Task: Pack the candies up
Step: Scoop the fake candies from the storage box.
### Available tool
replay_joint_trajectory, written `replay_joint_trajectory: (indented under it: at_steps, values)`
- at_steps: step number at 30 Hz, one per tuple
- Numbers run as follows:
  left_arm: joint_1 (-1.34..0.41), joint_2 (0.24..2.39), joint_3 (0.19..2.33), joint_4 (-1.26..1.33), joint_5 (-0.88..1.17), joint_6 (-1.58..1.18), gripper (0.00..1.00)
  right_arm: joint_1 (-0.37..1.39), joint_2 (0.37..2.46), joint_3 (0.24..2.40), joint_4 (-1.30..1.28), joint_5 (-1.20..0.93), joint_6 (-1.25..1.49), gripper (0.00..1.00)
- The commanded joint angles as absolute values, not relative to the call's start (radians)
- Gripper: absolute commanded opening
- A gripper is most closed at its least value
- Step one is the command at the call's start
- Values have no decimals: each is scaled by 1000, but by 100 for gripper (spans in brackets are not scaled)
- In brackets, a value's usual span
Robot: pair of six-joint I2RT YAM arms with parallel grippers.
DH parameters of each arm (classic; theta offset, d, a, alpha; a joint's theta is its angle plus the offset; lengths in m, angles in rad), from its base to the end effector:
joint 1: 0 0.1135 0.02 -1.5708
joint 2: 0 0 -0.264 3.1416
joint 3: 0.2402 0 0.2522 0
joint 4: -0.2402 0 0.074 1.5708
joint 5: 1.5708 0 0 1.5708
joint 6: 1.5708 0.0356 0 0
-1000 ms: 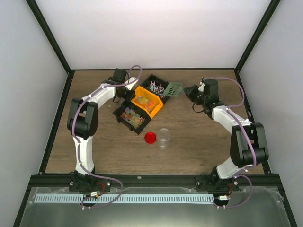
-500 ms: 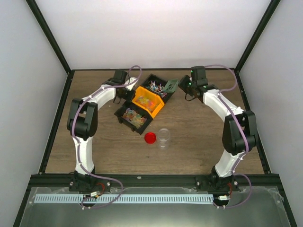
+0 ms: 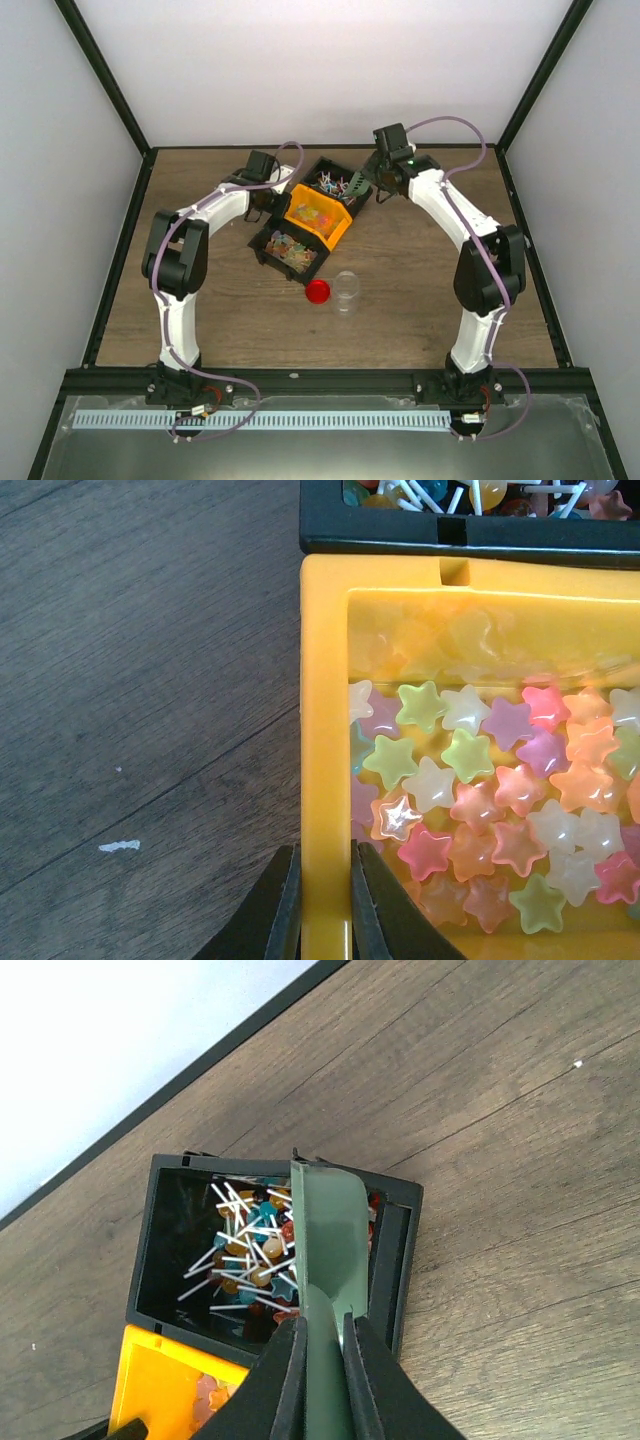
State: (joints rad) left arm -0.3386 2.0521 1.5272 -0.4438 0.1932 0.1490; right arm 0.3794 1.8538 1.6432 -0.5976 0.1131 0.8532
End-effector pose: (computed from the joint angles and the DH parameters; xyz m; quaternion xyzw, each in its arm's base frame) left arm 0.4184 -0.1546 0.1869 0.2572 0.9156 -0.1196 0.2851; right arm 0.3929 0.1523 0.2954 0.2379 0.8959 0.1719 0.3335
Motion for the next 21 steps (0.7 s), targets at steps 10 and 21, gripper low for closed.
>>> replay_joint_trajectory:
  at_steps: [10,21]
  values:
    - [-365,2085,1512,-432,172,171,4,390,2036,1893,-865,211,791,1]
    - [-365,2081,1511,-434,172,174,4,394,1997,1812,-867,210,777,1]
